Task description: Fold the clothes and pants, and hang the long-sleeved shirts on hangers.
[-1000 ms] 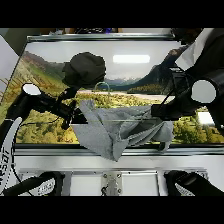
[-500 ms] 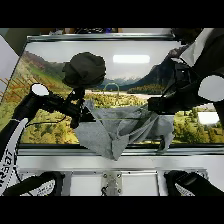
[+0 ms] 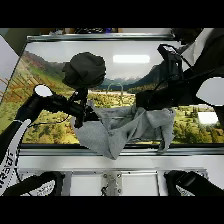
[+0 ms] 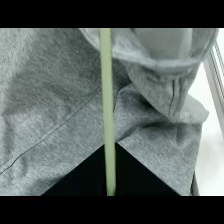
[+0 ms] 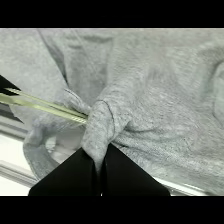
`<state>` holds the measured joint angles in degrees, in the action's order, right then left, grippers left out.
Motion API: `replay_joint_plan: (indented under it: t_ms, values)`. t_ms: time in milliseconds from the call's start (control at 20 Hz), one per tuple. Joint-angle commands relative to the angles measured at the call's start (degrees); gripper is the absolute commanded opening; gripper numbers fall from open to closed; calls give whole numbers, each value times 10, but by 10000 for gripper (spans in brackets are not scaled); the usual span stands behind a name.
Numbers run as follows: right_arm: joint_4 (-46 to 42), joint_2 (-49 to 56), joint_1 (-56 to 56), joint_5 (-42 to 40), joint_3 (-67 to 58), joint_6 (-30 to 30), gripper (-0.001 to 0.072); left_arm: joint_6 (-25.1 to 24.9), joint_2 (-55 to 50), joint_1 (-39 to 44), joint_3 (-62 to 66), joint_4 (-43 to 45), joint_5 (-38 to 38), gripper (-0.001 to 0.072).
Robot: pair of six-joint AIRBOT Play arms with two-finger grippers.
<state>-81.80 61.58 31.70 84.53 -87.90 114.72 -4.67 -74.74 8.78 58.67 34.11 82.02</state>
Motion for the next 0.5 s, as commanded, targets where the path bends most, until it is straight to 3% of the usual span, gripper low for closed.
replay_joint_plan:
  t_ms: [0,450]
  values:
    - [15,15,24,-47,-13,4,23,-29,0,0,-37,-28,-15,11]
    - [15,65,73,-78,-23,4,24,-50,0,-1,-81,-28,-23,11]
